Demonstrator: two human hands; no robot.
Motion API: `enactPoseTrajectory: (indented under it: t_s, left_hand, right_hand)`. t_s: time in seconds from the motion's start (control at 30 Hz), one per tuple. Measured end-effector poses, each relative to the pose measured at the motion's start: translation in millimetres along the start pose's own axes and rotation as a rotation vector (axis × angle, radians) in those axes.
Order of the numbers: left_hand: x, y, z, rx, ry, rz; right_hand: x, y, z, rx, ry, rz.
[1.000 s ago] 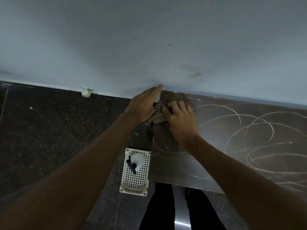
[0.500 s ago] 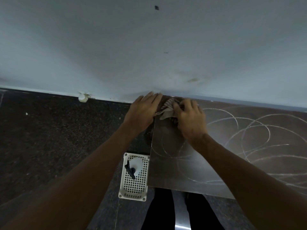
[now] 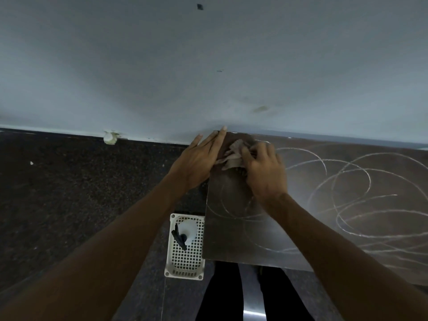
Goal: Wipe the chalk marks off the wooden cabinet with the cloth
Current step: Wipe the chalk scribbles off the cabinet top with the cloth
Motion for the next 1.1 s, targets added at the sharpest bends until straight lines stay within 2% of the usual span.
enactPoseTrajectory:
  t_s: [0.1,0.2,0.37,0.5,0.57,0.7,0.77,0.87,0.97,1.1]
  left_hand:
    - [0.9,1.8,-2.3,0.041,-0.090,0.152]
    - [7.3,0.6,-7.5,0.050,-0.180,0.286]
    - [17.8,-15.0,-12.9,0.051,-0.266,0.357]
    - [16.4,-24.8,-14.7,0.023,-0.209,0.342]
    - [14.3,-24.0,-14.6,0.027,-0.210,0.326]
    - [8.8,-19.5,-16.4,0.024,-0.218,0.315]
    - [10.3,-16.9,-17.7,0.022,-0.251,0.316]
    - [15.8,-16.1,-18.5,0.010,-0.292,0.342]
    - [19.6,-19.0,-17.7,0.008,-0.293,0.386]
    - [16.7,-19.8,-15.3,0.007,-0.286,0.399]
  right_hand:
    - [-32.9,-5.8,-9.1,0.019,0.236,-0.029]
    - [-17.9,-9.7,-20.2,0.015,0.365,-0.089]
    - [35.9,-8.9,-30.5,-0.004,0.228,-0.108]
    - [21.5,-8.2,-20.3,0.045,0.033,-0.039]
    - [-4.6,-6.3,-17.8,0.076,0.072,-0.011]
    - [-17.3,-11.5,-23.9,0.070,0.305,-0.038]
    - [5.9,-13.2,-28.7,0.066,0.296,-0.071]
    - [40.3,-12.4,-33.1,0.057,0.179,-0.082]
    - [29.7,-13.5,-34.8,0.070,0.120,-0.024]
    - [-3.5,-12.5,-33.6,0.082,0.229,-0.019]
Point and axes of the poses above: each hand's wrist, its own z-axis away from the middle knuckle, its own y-axis out of the palm, x = y × z, the point moved 8 cm from there along -z, towards the middle knuckle, and after that the axes turned 4 degrees about y, right-handed, at the moved point
